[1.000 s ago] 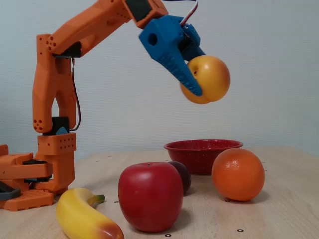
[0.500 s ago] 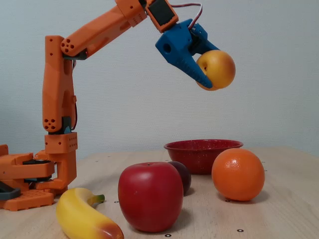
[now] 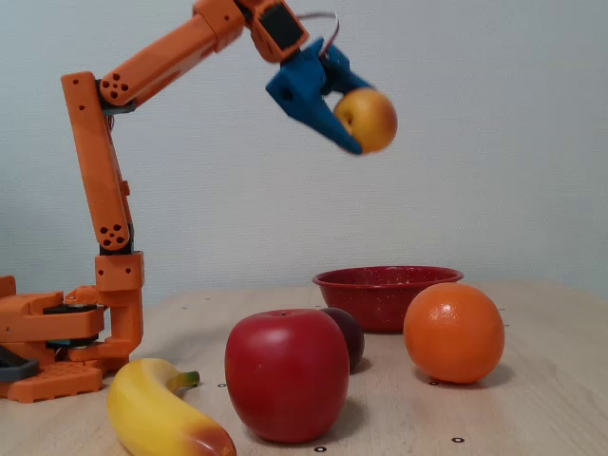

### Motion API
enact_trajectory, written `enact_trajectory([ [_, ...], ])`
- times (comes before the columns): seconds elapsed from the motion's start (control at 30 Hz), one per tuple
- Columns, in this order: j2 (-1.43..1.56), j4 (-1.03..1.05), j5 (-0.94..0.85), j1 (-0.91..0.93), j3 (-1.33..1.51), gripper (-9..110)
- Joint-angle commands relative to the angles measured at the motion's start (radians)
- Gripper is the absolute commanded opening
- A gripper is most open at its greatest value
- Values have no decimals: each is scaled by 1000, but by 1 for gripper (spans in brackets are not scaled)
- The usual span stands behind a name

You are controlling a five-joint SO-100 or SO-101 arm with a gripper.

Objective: Put peach in the red bowl.

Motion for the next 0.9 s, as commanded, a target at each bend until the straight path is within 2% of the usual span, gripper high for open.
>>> enact_trajectory([
  [0.0, 138, -20, 38, -55, -21, 0],
  [0.53, 69, -114, 109, -264, 236, 0],
  [0.87, -230, -86, 77, -273, 69, 0],
])
